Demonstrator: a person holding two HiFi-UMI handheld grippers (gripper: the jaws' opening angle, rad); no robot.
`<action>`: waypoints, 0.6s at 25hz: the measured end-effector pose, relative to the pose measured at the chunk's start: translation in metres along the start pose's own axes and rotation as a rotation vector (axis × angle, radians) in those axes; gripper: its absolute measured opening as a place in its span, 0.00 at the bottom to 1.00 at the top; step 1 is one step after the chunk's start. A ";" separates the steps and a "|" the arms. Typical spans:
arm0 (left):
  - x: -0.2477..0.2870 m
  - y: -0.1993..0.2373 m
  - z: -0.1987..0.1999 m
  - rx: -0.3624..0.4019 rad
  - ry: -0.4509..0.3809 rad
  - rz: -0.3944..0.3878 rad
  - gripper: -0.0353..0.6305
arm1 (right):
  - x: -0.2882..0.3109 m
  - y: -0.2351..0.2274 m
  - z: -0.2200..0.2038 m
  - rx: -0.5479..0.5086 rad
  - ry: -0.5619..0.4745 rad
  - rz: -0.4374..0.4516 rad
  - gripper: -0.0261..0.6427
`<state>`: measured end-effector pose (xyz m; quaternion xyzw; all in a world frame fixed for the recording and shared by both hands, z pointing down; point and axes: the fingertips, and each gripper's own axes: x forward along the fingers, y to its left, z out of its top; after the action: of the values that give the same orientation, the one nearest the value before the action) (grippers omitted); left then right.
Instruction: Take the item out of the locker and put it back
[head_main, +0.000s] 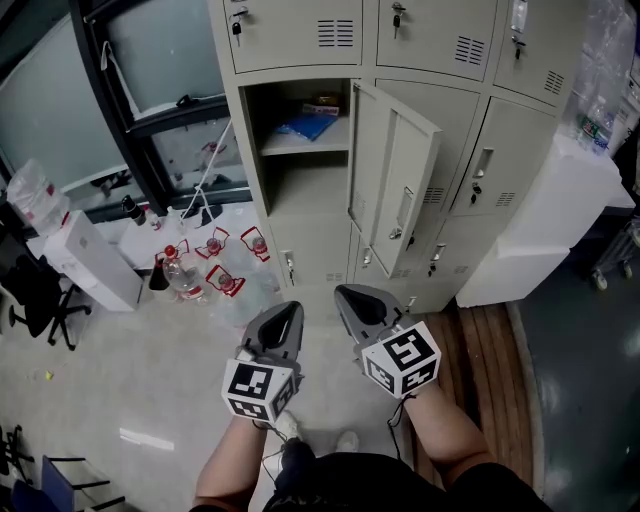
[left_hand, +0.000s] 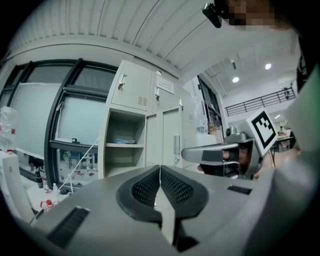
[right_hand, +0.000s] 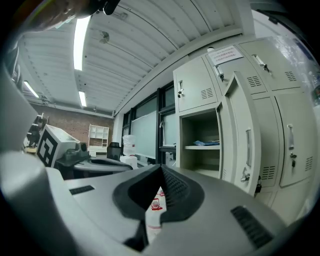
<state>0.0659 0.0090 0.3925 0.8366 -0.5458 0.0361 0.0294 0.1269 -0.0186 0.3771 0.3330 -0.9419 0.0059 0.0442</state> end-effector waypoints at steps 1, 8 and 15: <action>0.001 0.003 0.000 -0.001 0.003 -0.004 0.06 | 0.003 0.000 0.001 -0.004 0.002 -0.003 0.04; 0.008 0.031 0.006 0.004 -0.010 -0.026 0.06 | 0.030 0.001 0.005 -0.017 0.013 -0.030 0.04; 0.014 0.067 0.010 -0.013 -0.013 -0.051 0.06 | 0.064 0.001 0.013 -0.024 0.027 -0.066 0.04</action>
<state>0.0101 -0.0318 0.3848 0.8503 -0.5247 0.0262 0.0320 0.0758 -0.0587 0.3695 0.3634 -0.9297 -0.0026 0.0609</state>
